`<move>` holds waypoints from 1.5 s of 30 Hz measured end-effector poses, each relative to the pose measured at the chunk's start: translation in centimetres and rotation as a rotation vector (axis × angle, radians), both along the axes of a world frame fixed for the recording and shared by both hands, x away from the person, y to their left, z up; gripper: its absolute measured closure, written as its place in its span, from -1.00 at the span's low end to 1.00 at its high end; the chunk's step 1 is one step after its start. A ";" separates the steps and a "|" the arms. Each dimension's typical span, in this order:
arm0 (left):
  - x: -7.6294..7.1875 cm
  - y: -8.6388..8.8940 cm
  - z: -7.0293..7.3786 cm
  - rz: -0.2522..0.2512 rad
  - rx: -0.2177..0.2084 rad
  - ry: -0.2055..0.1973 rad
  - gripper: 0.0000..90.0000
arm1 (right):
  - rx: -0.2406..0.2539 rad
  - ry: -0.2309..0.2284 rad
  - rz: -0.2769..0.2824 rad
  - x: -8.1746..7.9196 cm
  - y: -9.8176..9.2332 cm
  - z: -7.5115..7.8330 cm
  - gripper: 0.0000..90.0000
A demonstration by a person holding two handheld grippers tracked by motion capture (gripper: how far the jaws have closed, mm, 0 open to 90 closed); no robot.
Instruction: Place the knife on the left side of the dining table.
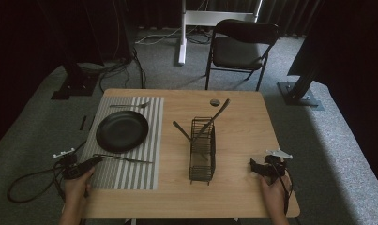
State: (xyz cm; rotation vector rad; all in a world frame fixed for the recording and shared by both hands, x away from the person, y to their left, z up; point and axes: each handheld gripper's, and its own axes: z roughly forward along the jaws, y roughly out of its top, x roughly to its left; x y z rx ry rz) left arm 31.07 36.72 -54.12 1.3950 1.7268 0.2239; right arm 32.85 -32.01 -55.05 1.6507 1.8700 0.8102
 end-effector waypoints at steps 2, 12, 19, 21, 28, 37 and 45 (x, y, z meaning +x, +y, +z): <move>0.0 -0.1 0.1 -0.002 0.014 -0.003 0.37 | 0.000 0.000 -0.001 0.0 0.0 0.0 -0.74; -1.6 -2.1 0.5 -0.051 0.158 -0.035 0.20 | 0.000 0.000 -0.002 0.0 0.0 0.0 -0.74; -2.8 -4.1 0.8 -0.122 0.282 -0.079 0.12 | 0.000 0.000 -0.002 0.0 0.0 0.0 -0.74; -3.0 -4.6 0.7 -0.137 0.306 -0.077 0.10 | 0.000 0.000 -0.002 0.0 0.0 0.0 -0.74; -3.6 -5.8 0.6 -0.174 0.414 -0.097 -0.02 | 0.000 0.000 -0.002 0.0 0.0 0.0 -0.74; -4.2 -6.1 0.7 -0.177 0.429 -0.112 -0.27 | 0.001 0.000 -0.002 0.0 0.0 0.0 -0.74; -4.5 -6.0 0.5 -0.182 0.430 -0.097 -0.79 | 0.001 0.000 -0.002 0.0 0.0 0.0 -0.74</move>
